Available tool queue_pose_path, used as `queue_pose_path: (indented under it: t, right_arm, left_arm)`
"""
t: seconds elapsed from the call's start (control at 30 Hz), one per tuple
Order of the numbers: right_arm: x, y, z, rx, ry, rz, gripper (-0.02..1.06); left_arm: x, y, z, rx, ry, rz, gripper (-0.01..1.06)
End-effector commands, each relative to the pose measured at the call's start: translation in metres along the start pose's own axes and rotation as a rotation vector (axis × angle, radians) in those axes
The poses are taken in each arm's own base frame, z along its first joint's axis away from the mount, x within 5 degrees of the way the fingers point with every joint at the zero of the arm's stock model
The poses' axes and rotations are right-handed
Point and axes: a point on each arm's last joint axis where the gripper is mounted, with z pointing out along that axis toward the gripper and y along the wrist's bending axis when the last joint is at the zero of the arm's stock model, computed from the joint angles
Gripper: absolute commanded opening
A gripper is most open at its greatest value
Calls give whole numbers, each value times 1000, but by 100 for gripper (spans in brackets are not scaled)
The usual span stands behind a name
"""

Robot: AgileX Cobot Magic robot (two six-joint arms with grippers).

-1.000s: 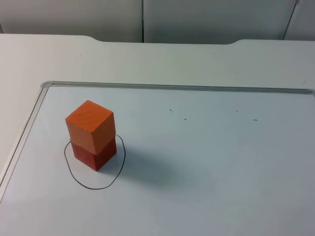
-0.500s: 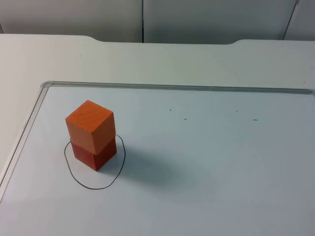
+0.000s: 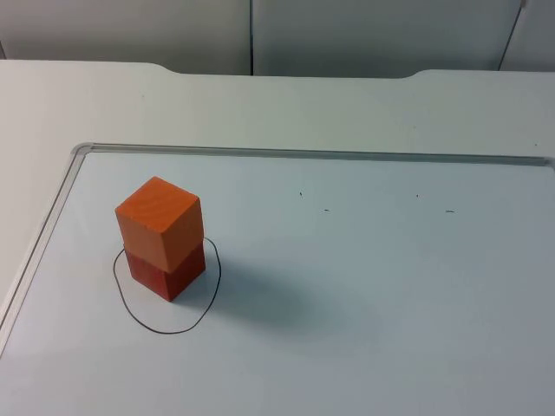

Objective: Pick up one cube with the left hand and another cube with the right hand. First place the cube in the right hand at the target position, then stack the cube in the left hand on top.

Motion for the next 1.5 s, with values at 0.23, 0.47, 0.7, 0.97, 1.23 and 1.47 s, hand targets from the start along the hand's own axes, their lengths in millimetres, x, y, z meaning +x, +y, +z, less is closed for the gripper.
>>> queue_pose_path:
  t: [0.23, 0.47, 0.7, 0.97, 1.23, 1.47]
  right_arm:
    - [5, 2, 0, -25, 37, -4, 70]
    - [9, 9, 3, -90, 55, -8, 70]
    - [24, 15, 14, -134, 94, -31, 70]
    - [27, 18, 16, -164, 110, -59, 70]
    - [27, 15, 17, -129, 112, -23, 70]
    - [27, 15, 17, -128, 113, -16, 70]
  left_arm:
    - [0, 0, 0, -3, -13, -8, 63]
    - [0, 0, 0, -3, -13, -8, 63]
    - [0, 0, 0, -3, -13, -6, 63]
    - [0, 0, 0, -3, -13, -6, 68]
    - [0, 0, 0, -3, -13, -8, 104]
    - [0, 0, 0, -3, -13, -8, 104]
